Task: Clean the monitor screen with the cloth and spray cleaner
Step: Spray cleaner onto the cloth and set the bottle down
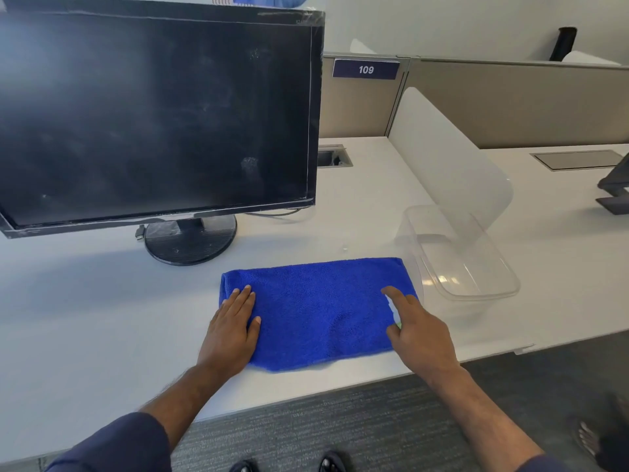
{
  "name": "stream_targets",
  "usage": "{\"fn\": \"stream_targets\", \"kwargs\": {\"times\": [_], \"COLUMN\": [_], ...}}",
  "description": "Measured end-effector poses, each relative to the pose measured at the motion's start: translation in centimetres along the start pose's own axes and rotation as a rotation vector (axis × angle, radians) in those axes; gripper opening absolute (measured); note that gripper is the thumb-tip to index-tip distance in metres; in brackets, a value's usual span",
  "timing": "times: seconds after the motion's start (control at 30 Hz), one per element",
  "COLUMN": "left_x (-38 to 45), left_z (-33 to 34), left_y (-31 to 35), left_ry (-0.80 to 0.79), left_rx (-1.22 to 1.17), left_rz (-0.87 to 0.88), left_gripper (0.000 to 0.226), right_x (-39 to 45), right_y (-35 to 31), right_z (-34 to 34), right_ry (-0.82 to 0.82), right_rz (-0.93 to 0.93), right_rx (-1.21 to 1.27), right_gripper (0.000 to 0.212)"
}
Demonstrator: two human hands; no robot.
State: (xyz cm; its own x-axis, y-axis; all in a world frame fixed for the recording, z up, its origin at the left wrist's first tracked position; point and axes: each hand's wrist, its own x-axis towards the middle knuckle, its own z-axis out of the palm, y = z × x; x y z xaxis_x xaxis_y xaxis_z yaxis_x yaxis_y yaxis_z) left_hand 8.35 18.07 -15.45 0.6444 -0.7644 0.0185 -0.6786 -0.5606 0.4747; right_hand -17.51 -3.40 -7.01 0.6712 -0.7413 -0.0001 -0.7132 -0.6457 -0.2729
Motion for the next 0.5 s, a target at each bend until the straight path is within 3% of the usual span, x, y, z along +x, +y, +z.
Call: {"fn": "stream_targets", "kwargs": {"times": [0.13,0.33,0.5], "left_x": [0.1,0.1,0.1], "left_z": [0.1,0.1,0.1], "left_y": [0.0,0.0,0.0], "left_ry": [0.007,0.004,-0.003], "left_rx": [0.010,0.018,0.024], "left_rz": [0.004,0.000,0.001], "left_gripper": [0.055,0.056,0.056], "right_x": [-0.8,0.2,1.4], "right_y": [0.7,1.9,1.6], "right_z": [0.4,-0.6,-0.9], "right_ry": [-0.008,0.057,0.088], "right_rz": [0.016,0.150,0.189], "right_rx": [-0.015,-0.016,0.009], "right_gripper": [0.060,0.074,0.061]}}
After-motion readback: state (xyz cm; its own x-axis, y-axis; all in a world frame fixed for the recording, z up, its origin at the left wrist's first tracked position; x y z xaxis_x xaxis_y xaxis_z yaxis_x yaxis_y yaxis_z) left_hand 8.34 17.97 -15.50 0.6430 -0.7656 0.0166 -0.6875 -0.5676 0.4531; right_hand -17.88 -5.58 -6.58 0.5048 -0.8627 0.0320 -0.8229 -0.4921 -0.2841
